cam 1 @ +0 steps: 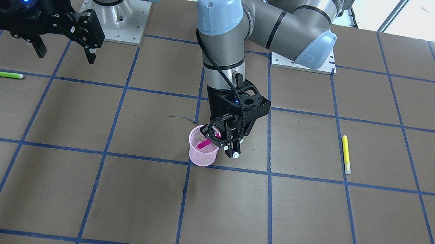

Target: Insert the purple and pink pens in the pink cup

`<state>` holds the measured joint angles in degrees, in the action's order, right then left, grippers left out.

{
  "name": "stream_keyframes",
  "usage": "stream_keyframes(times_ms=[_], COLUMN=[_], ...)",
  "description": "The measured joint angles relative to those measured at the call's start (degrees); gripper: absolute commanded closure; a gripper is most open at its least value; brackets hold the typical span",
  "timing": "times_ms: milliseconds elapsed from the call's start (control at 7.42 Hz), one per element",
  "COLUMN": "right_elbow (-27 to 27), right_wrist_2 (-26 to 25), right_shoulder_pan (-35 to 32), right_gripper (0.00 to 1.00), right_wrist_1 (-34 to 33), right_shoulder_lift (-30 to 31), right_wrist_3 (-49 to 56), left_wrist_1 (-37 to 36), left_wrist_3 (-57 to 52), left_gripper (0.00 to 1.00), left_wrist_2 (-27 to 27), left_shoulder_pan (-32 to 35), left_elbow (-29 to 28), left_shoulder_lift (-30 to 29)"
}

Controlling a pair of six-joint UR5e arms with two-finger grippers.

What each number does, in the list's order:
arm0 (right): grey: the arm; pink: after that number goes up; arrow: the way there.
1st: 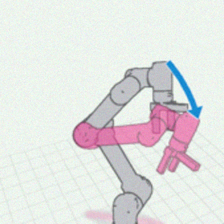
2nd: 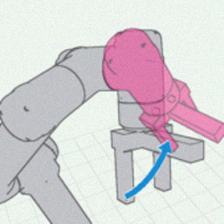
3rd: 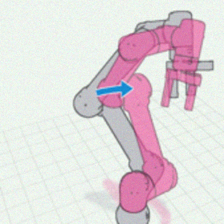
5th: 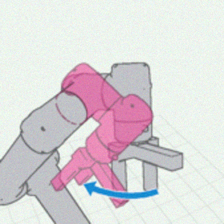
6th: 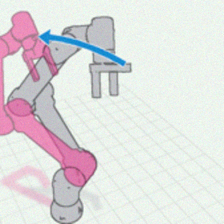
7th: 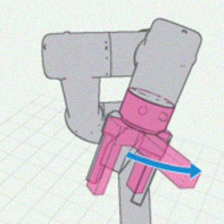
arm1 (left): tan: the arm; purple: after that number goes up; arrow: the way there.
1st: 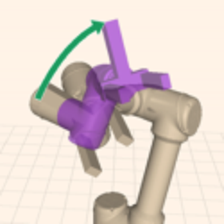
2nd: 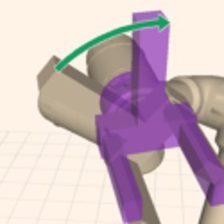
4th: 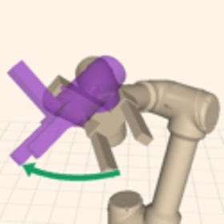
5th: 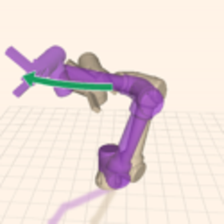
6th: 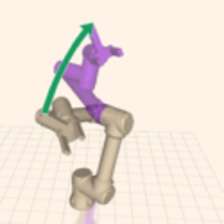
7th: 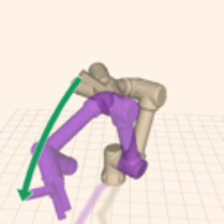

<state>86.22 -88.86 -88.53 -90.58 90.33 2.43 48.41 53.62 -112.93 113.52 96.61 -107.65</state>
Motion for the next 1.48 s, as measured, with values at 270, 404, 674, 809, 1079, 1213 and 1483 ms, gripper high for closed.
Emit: stream_keyframes(times_ms=[270, 404, 674, 809, 1079, 1213, 1483], right_elbow=[0.1, 0.2, 0.2, 0.2, 0.2, 0.2, 0.2], right_wrist_2=[-0.3, -0.5, -0.7, -0.8, -0.8, -0.8, -0.8], right_shoulder_pan=[0.0, -0.1, -0.1, 0.0, 0.1, 0.1, 0.1], right_gripper=[0.00, 0.00, 0.00, 0.00, 0.00, 0.00, 0.00], right_wrist_1=[0.3, 0.4, 0.4, 0.4, 0.4, 0.4, 0.4], right_shoulder_lift=[0.2, 0.3, 0.4, 0.4, 0.4, 0.3, 0.3], right_wrist_3=[0.3, 0.4, 0.3, 0.3, 0.3, 0.2, 0.2], left_wrist_1=[-1.6, -2.1, -2.5, -2.5, -2.6, -2.5, -2.5], left_wrist_3=[1.5, 2.8, 3.7, 3.8, 4.0, 3.9, 3.9], left_gripper=[1.00, 1.00, 1.00, 1.00, 0.80, 0.60, 0.07], left_wrist_2=[-1.5, -1.9, -2.1, -2.1, -2.2, -2.2, -2.1], left_shoulder_pan=[1.4, 1.8, 2.2, 2.6, 3.3, 3.5, 3.7], left_elbow=[0.1, 0.2, 1.1, 1.9, 2.7, 2.7, 2.8], left_shoulder_lift=[-1.6, -2.3, -3.0, -3.1, -3.1, -3.2, -3.6])
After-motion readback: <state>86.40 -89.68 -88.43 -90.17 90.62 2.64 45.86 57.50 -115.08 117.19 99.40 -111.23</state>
